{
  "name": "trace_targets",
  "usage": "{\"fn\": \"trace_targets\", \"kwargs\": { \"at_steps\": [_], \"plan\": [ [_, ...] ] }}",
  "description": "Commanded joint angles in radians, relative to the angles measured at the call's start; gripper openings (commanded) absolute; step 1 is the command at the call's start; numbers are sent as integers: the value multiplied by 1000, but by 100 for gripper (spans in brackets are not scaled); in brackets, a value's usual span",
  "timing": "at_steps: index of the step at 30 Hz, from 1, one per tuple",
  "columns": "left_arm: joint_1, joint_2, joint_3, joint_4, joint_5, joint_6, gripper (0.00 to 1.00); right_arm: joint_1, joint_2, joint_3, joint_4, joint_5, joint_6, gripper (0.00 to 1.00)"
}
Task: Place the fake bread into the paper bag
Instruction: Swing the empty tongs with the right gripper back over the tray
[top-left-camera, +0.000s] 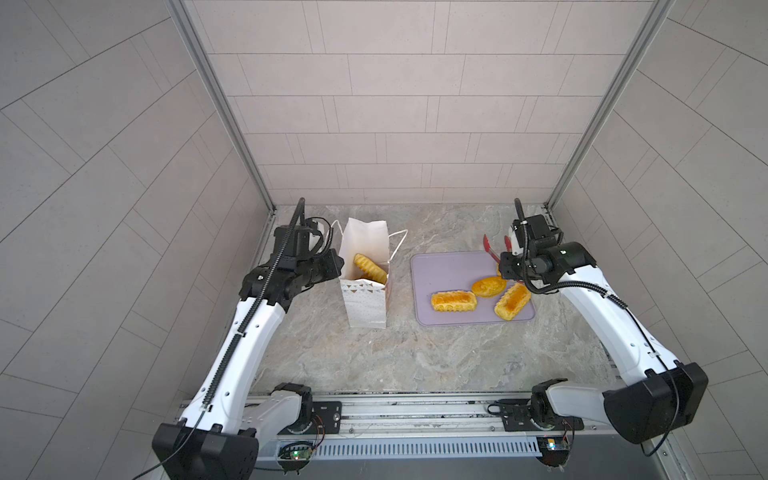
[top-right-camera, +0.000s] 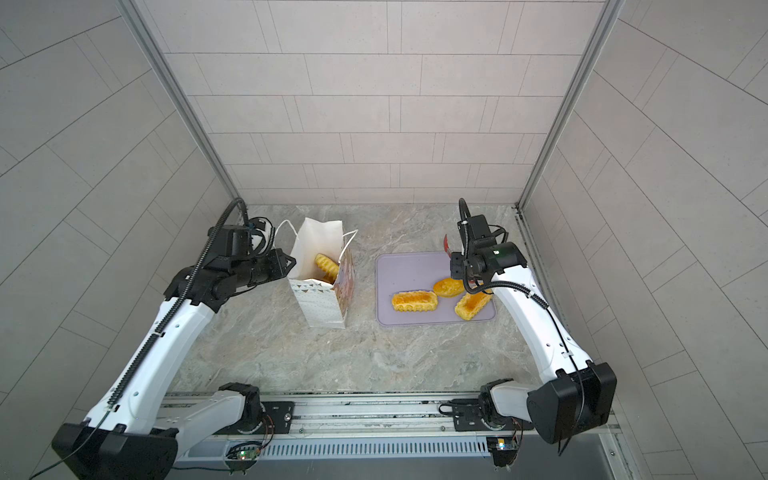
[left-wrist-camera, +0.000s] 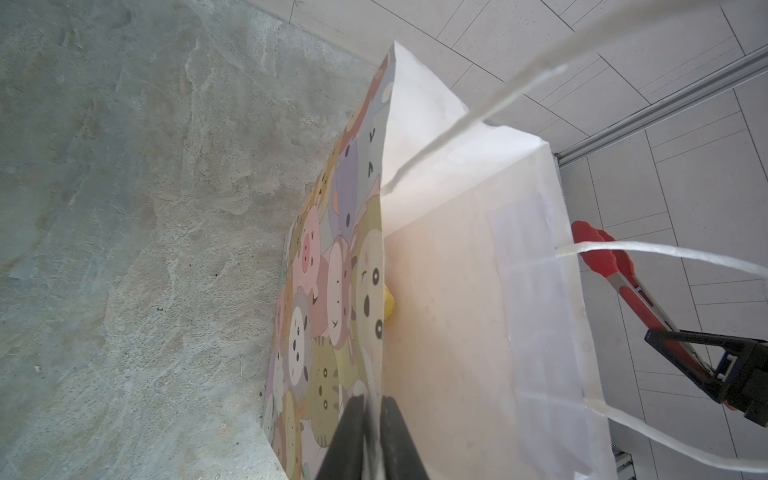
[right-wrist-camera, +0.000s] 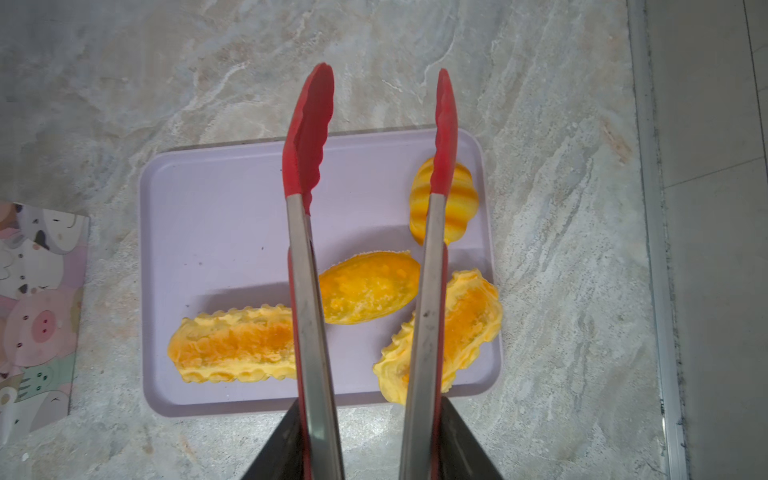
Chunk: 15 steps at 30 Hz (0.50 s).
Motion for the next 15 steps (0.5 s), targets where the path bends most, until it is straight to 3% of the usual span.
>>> {"fn": "trace_targets", "kwargs": {
  "at_steps": [1, 9, 15],
  "plan": [
    [6, -5, -2, 6, 8, 15, 14, -39, -19, -16, 43, 15, -6, 47],
    [5, -9, -16, 20, 19, 10, 14, -134, 51, -58, 74, 11, 6, 49],
    [5, -9, -24, 28, 27, 9, 14, -143, 121, -74, 91, 13, 25, 48]
  ]
}}
